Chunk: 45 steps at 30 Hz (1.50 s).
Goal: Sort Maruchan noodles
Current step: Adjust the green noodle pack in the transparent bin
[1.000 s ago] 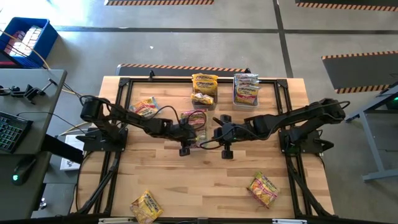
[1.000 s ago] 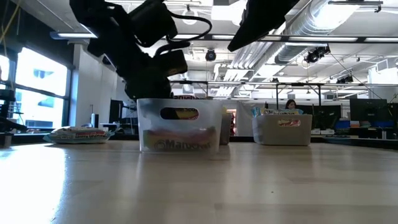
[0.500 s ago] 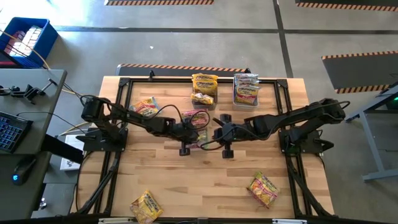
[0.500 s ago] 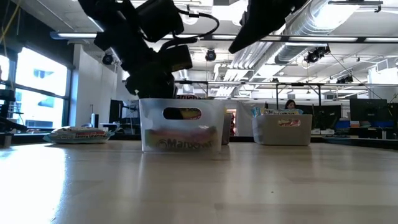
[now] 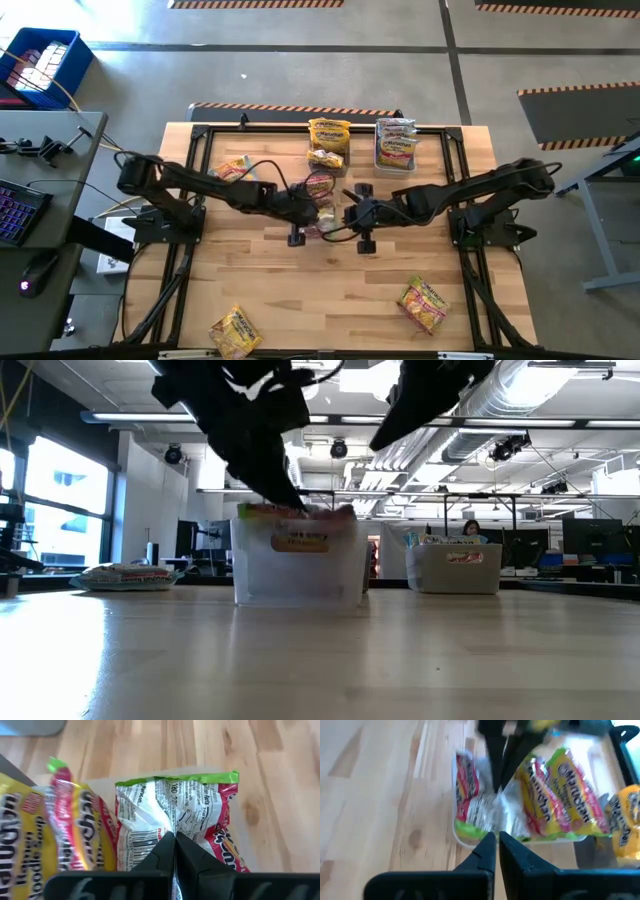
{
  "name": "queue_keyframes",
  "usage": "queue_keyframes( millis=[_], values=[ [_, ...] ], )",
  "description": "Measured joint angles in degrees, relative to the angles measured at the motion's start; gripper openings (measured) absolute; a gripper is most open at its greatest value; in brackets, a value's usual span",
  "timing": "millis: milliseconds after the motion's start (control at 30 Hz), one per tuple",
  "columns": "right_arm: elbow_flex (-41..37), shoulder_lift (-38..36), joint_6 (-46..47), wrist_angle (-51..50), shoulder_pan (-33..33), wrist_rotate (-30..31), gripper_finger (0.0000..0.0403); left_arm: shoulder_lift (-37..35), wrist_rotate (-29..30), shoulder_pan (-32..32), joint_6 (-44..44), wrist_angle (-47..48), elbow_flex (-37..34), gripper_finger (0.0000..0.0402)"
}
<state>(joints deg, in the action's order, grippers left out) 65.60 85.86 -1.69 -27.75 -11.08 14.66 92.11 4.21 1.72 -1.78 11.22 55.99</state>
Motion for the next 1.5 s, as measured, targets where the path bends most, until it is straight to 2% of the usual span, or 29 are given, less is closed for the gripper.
queue_keyframes(
  millis=[100, 200, 433, 600, 867, 1100, 1267, 1367, 1500],
  values=[
    [0.00, 1.94, 0.10, -0.50, -0.73, 0.89, 0.0033, -1.61, -1.61, -1.02, 1.13, 0.07, 0.00, 0.0000],
    [0.00, 5.10, -2.62, 0.64, -2.05, 4.29, 0.0087, -3.25, -3.23, -1.96, 2.04, -0.05, 0.00, 0.0000],
    [0.00, 10.35, -10.15, 6.32, -6.22, 22.11, 0.0231, -5.91, -6.30, -4.15, 4.64, -0.15, 0.02, 0.0000],
    [0.00, 10.44, -13.92, 9.64, -9.62, 32.01, 0.0287, -6.14, -10.97, -6.17, 8.78, -1.17, 0.04, 0.0000],
    [0.00, 10.44, -20.91, 17.95, -13.24, 35.55, 0.0296, -6.14, -16.16, -9.28, 15.54, -5.91, 0.04, 0.0000],
    [0.00, 11.21, -24.74, 18.36, -12.14, 37.17, 0.0296, -6.14, -21.32, -10.90, 19.71, -9.91, 0.04, 0.0000],
    [0.00, 14.31, -35.70, 19.70, -10.56, 42.03, 0.0296, -6.12, -24.69, -11.50, 21.26, -12.84, 0.07, 0.0000],
    [0.00, 16.66, -42.19, 22.88, -10.11, 46.95, 0.0293, -6.09, -24.92, -11.63, 21.81, -12.83, 0.05, 0.0000],
    [0.00, 18.40, -48.07, 27.84, -9.83, 50.37, 0.0267, -6.09, -25.29, -11.63, 21.81, -12.59, 0.05, 0.0000]
  ],
)
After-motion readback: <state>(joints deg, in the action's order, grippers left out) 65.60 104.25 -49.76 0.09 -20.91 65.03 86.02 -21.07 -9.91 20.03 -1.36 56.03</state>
